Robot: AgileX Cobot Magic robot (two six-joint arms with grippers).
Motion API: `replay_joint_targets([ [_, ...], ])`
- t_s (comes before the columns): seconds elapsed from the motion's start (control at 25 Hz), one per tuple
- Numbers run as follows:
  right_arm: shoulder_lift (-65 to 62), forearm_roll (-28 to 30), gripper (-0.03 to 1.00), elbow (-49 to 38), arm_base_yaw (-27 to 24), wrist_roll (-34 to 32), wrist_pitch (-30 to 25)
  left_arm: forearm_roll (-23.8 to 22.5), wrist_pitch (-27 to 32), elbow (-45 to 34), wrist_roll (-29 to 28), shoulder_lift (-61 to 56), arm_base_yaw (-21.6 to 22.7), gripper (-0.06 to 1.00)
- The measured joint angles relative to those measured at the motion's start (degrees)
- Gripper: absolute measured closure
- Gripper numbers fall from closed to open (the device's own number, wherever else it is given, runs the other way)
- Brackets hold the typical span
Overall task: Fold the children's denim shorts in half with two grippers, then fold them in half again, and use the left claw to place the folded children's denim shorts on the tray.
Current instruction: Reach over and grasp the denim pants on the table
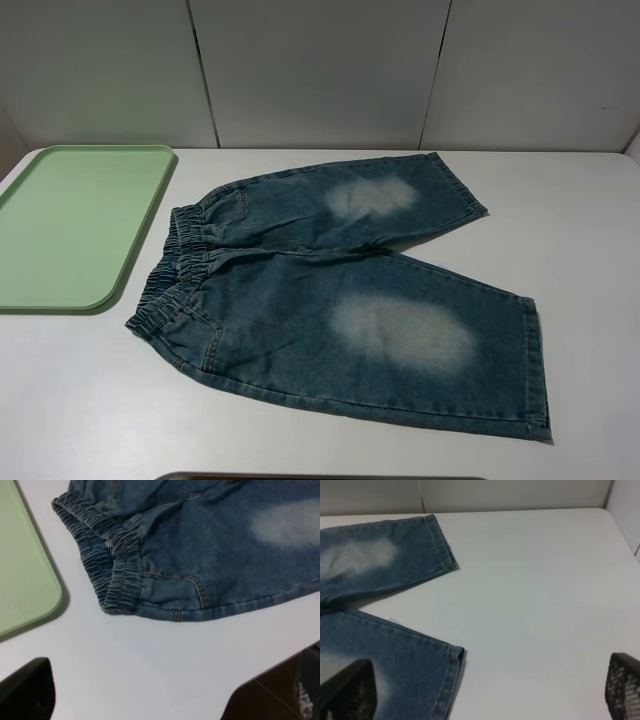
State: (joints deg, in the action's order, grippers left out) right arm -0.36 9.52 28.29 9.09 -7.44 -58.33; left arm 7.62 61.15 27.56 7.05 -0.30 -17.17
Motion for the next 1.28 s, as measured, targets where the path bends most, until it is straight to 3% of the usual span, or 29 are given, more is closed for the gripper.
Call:
replay_joint_targets([
  [1.28, 0.0, 0.0, 0.27, 0.0, 0.0, 0.0, 0.0, 0.0, 0.0, 0.0, 0.0, 0.0, 0.0, -0.01],
])
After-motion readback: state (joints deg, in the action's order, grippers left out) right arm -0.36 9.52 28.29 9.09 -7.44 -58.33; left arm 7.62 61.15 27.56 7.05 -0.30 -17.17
